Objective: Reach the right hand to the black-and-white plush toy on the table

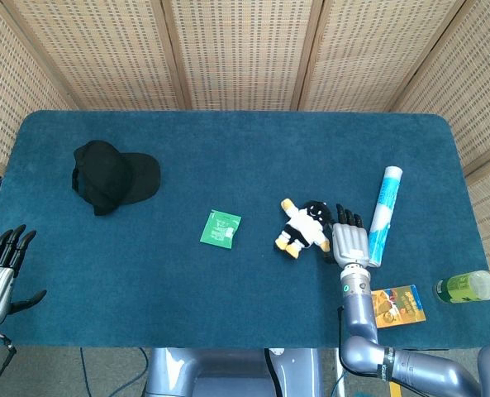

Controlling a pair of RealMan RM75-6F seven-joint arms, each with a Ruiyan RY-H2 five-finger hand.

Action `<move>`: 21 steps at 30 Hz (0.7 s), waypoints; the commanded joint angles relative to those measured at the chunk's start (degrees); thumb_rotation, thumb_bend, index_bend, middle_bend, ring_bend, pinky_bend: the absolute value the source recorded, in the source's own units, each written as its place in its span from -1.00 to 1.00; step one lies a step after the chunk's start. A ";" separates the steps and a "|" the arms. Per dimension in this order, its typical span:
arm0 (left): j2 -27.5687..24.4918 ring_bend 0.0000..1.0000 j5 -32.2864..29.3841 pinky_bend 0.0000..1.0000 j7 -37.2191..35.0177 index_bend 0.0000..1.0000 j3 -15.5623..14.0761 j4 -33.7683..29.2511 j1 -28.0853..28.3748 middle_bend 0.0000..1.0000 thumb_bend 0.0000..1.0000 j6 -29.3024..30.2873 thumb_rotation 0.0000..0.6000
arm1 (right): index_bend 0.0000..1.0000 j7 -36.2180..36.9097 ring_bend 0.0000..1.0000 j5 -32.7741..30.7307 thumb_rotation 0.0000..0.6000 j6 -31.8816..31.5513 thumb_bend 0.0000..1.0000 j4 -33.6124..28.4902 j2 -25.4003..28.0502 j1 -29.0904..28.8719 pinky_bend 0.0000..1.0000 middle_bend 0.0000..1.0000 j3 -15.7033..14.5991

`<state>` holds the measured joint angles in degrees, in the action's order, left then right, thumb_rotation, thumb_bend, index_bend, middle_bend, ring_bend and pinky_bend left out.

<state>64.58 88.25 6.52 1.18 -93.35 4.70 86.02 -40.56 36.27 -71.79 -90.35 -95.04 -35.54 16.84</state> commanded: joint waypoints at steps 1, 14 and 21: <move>0.00 -1.00 -0.03 -1.00 0.00 -1.00 -0.03 -0.02 0.02 -1.00 -0.65 -0.07 1.00 | -0.24 0.17 -1.00 -0.03 1.00 0.01 -0.18 0.27 -0.17 -0.13 -0.71 -0.97 -0.08; -0.06 -1.00 -0.04 -1.00 -0.34 -1.00 -0.13 0.08 0.08 -1.00 -0.65 -0.25 1.00 | 0.06 0.67 -0.95 0.97 1.00 -0.89 -0.18 1.92 -1.18 -0.56 -0.60 -0.73 -0.49; -0.15 -1.00 0.24 -1.00 -0.53 -1.00 -0.26 -0.03 0.09 -1.00 -0.65 -0.20 1.00 | 0.09 0.64 -0.93 1.49 1.00 -0.88 -0.18 3.29 -1.72 -0.83 -0.56 -0.69 -0.62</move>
<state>64.42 88.50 5.98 0.93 -93.38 4.79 85.83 -39.88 37.76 -72.68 -87.10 -96.72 -36.34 16.25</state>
